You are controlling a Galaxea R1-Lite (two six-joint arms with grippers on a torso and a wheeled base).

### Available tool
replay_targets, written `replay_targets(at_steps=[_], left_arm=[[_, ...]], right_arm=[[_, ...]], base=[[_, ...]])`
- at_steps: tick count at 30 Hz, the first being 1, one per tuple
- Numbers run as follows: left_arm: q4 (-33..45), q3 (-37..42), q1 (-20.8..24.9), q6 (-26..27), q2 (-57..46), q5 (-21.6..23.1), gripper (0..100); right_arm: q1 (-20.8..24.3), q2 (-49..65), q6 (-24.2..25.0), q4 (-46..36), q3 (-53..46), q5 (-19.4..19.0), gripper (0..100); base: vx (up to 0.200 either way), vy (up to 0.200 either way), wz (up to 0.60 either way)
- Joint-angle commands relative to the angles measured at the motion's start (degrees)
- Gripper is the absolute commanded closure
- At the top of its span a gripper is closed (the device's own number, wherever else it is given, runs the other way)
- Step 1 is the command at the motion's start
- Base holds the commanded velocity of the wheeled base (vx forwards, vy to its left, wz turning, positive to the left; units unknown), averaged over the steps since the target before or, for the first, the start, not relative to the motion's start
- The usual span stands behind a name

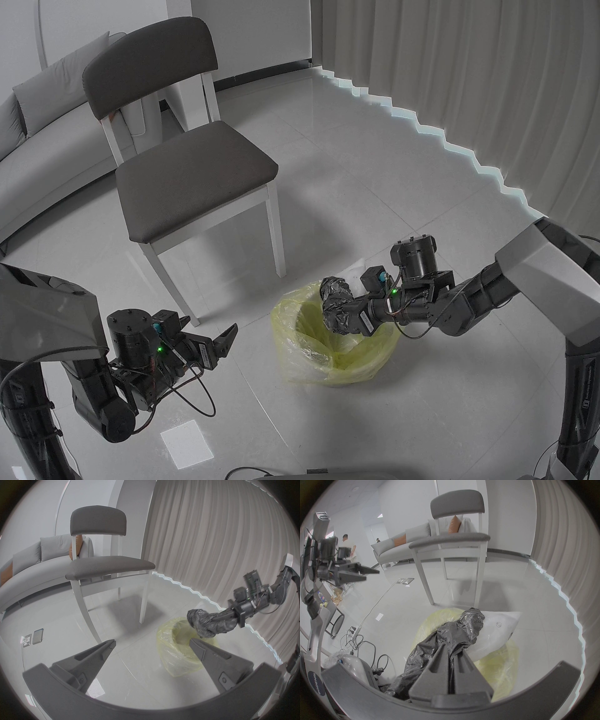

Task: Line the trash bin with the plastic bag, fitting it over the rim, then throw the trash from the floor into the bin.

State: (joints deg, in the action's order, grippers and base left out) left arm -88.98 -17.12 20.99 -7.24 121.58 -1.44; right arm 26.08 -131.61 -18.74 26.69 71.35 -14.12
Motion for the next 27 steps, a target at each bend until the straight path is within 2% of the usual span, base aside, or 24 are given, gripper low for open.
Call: replay_targets(at_steps=[1, 8, 9, 20, 27], left_arm=[[-1.0, 1.4, 0.4, 0.0, -1.5, -0.1, 0], [-1.0, 2.3, 0.5, 0.0, -2.0, -0.8, 0], [-1.0, 2.3, 0.5, 0.0, -2.0, -0.8, 0], [-1.0, 1.5, 1.2, 0.0, 0.1, -0.8, 0], [-1.0, 0.0, 1.2, 0.0, 2.4, -0.8, 0]], right_arm=[[0.0, -6.8, 0.2, 0.0, 2.0, 0.0, 100], [-0.3, -9.7, -0.2, 0.0, 3.0, 0.1, 100], [-0.3, -9.8, -0.1, 0.2, 3.0, 0.1, 0], [-0.5, -7.0, 0.5, 0.5, 2.2, 0.1, 0], [-5.1, -3.6, 0.5, 0.2, 2.5, 0.0, 0]], base=[[0.0, 0.0, 0.0], [0.0, 0.0, 0.0], [0.0, 0.0, 0.0], [0.0, 0.0, 0.0], [0.0, 0.0, 0.0]])
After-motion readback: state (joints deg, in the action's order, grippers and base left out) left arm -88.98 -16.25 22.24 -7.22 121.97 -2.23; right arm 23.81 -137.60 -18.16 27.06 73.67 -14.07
